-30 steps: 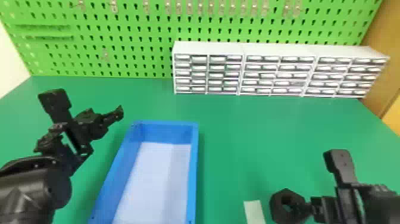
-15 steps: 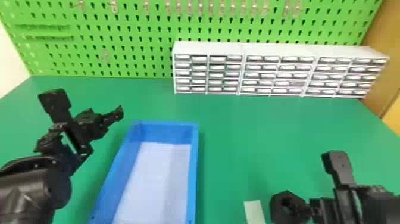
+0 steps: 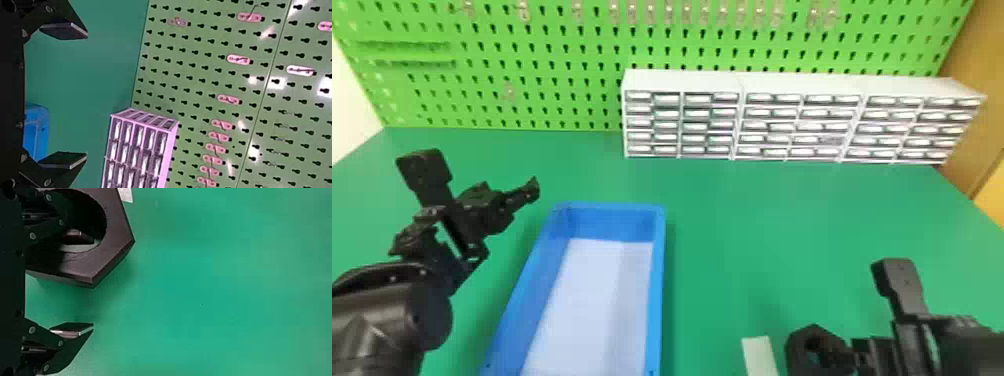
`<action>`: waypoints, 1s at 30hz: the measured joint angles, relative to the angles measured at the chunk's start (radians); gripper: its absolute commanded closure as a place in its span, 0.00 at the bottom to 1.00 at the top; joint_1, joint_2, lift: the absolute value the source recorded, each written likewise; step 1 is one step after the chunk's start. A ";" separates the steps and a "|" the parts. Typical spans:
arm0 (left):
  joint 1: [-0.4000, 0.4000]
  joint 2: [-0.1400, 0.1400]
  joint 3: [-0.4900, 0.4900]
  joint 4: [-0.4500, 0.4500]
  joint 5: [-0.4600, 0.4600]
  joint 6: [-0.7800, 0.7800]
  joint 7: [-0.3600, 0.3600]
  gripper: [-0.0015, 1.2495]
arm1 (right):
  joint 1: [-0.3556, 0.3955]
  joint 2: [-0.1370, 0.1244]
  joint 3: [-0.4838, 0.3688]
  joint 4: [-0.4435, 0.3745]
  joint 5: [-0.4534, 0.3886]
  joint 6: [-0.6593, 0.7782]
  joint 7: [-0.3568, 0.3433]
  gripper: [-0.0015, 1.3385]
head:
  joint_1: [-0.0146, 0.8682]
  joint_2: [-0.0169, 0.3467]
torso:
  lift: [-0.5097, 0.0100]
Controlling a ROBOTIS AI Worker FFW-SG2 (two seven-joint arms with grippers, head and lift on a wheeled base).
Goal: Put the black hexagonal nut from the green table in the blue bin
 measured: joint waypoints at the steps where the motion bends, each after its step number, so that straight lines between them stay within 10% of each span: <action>1: 0.000 0.000 0.000 0.000 0.000 0.000 0.000 0.15 | 0.000 0.000 0.000 0.000 0.000 0.000 0.000 0.45 | 0.77 0.14 | 0.79; 19: 0.000 0.000 -0.001 0.000 0.000 0.000 0.000 0.15 | -0.024 -0.029 0.060 0.005 0.023 0.000 0.000 0.75 | 0.77 0.14 | 0.79; 30: 0.000 0.000 -0.003 0.000 0.000 0.000 0.000 0.15 | -0.031 -0.032 0.082 0.005 0.051 0.000 0.000 0.76 | 0.77 0.14 | 0.79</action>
